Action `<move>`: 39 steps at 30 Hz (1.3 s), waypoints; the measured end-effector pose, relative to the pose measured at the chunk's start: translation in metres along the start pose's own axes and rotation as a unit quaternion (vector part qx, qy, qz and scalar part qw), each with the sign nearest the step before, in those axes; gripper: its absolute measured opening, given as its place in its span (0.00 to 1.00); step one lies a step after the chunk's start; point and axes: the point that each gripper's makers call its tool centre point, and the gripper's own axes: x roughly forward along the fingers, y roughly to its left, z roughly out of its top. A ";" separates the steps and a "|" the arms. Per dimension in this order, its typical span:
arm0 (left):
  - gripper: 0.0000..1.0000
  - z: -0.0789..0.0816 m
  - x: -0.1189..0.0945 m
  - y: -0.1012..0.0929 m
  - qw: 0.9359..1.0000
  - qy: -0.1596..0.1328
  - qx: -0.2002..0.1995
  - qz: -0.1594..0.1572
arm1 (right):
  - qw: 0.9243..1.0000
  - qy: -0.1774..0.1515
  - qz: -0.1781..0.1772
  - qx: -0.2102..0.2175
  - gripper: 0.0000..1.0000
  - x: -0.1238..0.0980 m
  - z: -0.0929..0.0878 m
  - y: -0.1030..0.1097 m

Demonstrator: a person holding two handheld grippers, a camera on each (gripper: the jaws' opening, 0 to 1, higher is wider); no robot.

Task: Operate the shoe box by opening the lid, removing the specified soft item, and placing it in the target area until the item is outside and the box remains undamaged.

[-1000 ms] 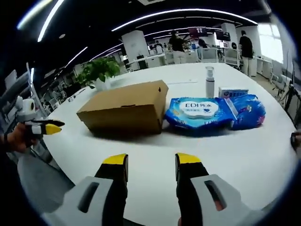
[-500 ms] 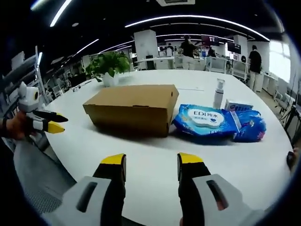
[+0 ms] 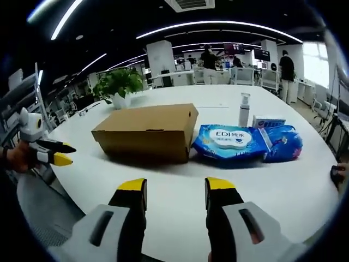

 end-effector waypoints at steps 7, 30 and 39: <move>0.51 0.002 -0.002 0.003 1.000 -0.006 -0.005 0.009 | 1.000 -0.001 0.002 0.004 0.40 0.000 0.000 0.000; 0.51 0.000 -0.002 0.003 1.000 -0.004 -0.009 0.011 | 1.000 0.007 0.009 0.005 0.41 0.000 -0.004 0.003; 0.52 -0.001 -0.002 0.004 1.000 -0.003 -0.010 0.011 | 1.000 0.007 0.010 0.002 0.41 0.001 -0.004 0.004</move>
